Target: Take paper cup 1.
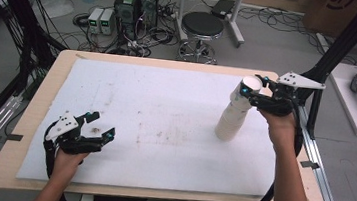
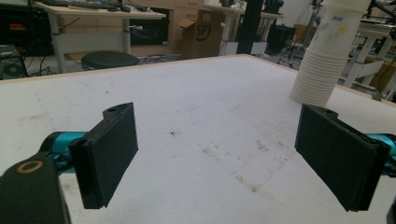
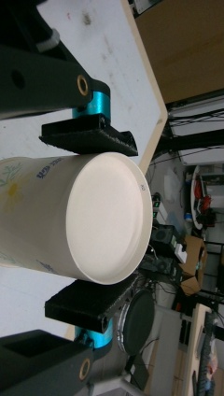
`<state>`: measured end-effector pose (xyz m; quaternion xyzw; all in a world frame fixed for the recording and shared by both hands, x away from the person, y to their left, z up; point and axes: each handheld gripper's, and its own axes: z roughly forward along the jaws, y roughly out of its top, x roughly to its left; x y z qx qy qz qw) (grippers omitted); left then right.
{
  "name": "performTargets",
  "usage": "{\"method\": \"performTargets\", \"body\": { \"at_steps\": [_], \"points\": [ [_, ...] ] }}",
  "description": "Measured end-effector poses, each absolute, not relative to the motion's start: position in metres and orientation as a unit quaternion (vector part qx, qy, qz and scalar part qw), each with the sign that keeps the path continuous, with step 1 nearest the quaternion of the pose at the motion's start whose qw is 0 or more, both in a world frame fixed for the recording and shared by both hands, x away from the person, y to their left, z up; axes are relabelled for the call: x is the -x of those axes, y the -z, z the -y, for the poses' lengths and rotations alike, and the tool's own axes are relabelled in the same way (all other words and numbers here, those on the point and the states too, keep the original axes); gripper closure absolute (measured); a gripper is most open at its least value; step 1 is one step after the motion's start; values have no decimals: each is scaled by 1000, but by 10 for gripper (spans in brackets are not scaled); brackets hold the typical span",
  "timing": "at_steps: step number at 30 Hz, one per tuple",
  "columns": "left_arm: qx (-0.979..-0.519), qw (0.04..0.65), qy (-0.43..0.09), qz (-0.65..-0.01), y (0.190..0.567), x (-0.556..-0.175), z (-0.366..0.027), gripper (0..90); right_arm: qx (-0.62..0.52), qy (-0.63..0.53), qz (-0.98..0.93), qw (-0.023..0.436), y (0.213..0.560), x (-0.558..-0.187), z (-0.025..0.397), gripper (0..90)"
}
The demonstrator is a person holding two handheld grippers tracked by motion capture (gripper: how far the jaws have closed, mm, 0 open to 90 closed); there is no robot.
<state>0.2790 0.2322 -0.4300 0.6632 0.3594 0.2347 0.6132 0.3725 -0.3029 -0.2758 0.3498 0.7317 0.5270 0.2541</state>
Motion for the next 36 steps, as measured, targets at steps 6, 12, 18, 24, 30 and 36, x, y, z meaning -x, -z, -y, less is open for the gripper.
{"method": "performTargets", "body": {
  "at_steps": [6,12,18,24,30,36],
  "points": [
    [-664,614,-234,-358,430,-279,-232,131,-334,-533,-731,265,258,-363,303,353],
    [-663,615,-234,-357,429,-279,-232,131,-317,-545,-732,257,248,-354,300,354],
    [-664,617,-232,-355,429,-279,-232,131,-292,-561,-738,235,250,-346,286,354],
    [-665,621,-227,-348,430,-278,-231,131,-264,-572,-749,205,262,-337,267,354],
    [-669,624,-219,-339,430,-278,-229,131,-242,-576,-759,183,284,-327,247,354],
    [-673,626,-213,-330,431,-279,-227,130,-229,-565,-775,168,310,-323,233,355]
  ]
}}
